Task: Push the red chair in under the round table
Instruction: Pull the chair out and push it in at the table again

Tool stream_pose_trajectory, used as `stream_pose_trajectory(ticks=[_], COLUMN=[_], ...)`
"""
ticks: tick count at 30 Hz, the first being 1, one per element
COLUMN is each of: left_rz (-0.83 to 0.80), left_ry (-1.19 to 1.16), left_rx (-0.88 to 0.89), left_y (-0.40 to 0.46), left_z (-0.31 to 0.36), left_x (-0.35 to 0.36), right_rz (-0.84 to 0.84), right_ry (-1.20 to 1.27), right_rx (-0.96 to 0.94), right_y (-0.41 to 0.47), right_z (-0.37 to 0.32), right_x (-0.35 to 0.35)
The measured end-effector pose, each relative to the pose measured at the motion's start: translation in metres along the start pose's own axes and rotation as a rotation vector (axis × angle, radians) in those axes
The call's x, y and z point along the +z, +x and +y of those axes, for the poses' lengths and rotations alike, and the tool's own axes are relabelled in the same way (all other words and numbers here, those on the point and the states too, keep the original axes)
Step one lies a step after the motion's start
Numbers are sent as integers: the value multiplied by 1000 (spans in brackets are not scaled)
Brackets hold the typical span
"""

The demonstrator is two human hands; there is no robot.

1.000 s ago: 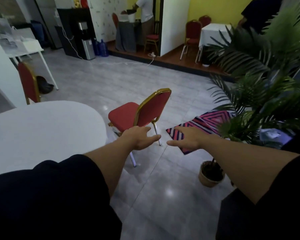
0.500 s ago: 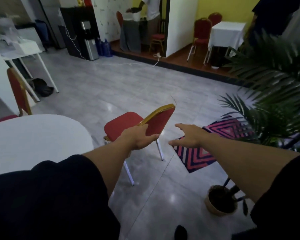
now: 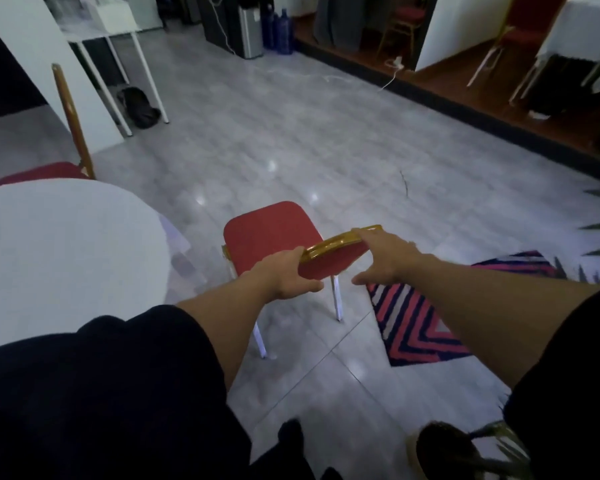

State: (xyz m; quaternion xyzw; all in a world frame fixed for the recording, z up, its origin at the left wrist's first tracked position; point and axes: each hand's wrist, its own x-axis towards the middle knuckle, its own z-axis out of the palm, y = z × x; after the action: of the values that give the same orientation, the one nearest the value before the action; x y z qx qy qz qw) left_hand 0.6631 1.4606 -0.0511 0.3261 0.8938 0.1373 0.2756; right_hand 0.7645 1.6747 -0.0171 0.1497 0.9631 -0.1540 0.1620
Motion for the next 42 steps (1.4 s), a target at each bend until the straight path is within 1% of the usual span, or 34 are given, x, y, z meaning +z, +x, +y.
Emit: stream_pose_trajectory(ticks=[6, 9, 10, 13, 18, 22, 26, 30, 32, 37, 42], left_rz=[-62, -27, -20, -24, -54, 1, 39, 103, 142, 231, 347], left_ry=[-37, -104, -106, -53, 32, 17, -57, -125, -199, -306, -334], left_rx=[-69, -95, -103, -101, -91, -153, -229, -347, -429, -551, -631], left_y=[68, 87, 93, 95, 108, 118, 124, 131, 137, 152, 165], left_z=[-9, -13, -15, -19, -23, -21, -13, -2, 10, 33, 43], left_x=[6, 16, 19, 22, 17, 17, 13, 9, 14, 23, 27], right_rz=[-110, -175, -173, -124, -188, -209, -206, -206, -223, -246, -261], right_ry=[-185, -219, -231, -301, -313, -334, -382, -419, -447, -511, -555], right_rx=[-110, -173, -199, -294, -350, -440, -508, -573, -653, -810, -967], right_y=[96, 127, 136, 152, 179, 205, 234, 267, 279, 312, 341], right_z=[20, 23, 24, 31, 39, 43, 44, 42, 42, 42, 32], right_x=[0, 11, 14, 21, 17, 9, 3, -4, -12, -26, -34])
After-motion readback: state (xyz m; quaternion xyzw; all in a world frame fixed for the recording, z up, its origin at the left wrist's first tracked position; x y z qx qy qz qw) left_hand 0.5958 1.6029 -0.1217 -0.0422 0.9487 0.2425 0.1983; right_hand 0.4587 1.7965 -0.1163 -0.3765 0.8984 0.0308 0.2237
